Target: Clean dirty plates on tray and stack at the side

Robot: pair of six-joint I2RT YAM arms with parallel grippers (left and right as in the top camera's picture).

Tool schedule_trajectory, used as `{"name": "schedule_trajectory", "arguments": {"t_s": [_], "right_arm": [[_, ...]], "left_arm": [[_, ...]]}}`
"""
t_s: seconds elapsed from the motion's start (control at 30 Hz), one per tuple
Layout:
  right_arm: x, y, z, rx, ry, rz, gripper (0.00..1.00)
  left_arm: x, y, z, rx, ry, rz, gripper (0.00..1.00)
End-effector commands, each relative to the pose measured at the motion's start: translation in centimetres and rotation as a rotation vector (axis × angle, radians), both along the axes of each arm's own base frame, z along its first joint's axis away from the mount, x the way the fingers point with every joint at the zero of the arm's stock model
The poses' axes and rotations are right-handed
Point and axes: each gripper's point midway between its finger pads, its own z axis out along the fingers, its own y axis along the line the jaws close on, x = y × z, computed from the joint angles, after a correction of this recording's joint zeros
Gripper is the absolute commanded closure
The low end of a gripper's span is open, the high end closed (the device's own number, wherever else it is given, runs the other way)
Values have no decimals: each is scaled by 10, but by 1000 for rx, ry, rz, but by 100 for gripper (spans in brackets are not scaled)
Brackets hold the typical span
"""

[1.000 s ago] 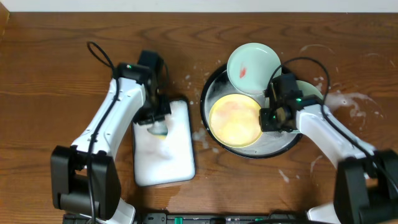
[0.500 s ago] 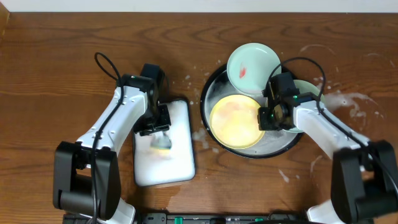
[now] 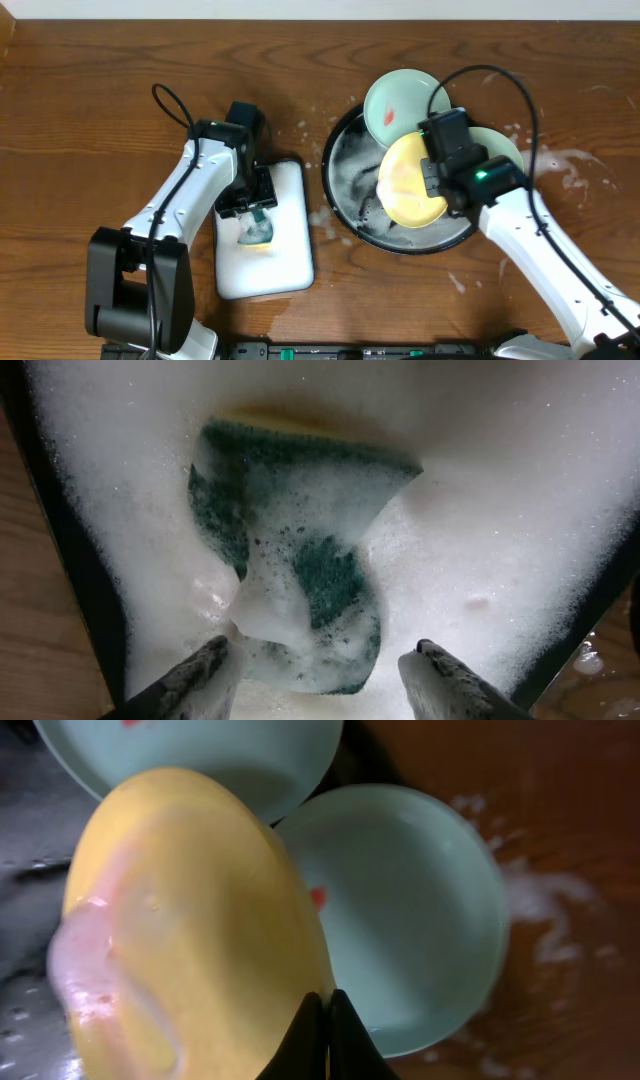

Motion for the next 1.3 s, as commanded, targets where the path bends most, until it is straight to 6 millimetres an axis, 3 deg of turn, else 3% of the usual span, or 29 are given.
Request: {"name": "schedule_trajectory", "arguments": {"t_s": [0.0, 0.13, 0.23, 0.73, 0.87, 1.0, 1.03, 1.13, 1.17, 1.27], "right_arm": [[6, -2, 21, -172, -88, 30, 99], [5, 18, 24, -174, -117, 83, 99], [1, 22, 13, -125, -66, 99, 99], [1, 23, -103, 371, 371, -5, 99], [-14, 44, -121, 501, 492, 18, 99], [-30, 47, -141, 506, 590, -18, 99], [-32, 48, -145, 506, 604, -33, 97], [-34, 48, -155, 500, 627, -47, 78], [-33, 48, -157, 502, 627, -54, 78], [-27, 47, -160, 503, 608, -61, 99]], "left_arm": [[0, 3, -1, 9, 5, -2, 41], [0, 3, -1, 9, 5, -2, 41], [0, 3, -1, 9, 5, -2, 41], [0, 3, -1, 9, 6, -2, 41], [-1, 3, -1, 9, 6, -2, 41], [-1, 3, -1, 9, 6, -2, 41], [-1, 3, -1, 9, 6, -2, 41], [-1, 3, -1, 9, 6, -2, 41], [0, 3, -1, 9, 6, -2, 41], [-1, 3, -1, 9, 6, -2, 41]]}}
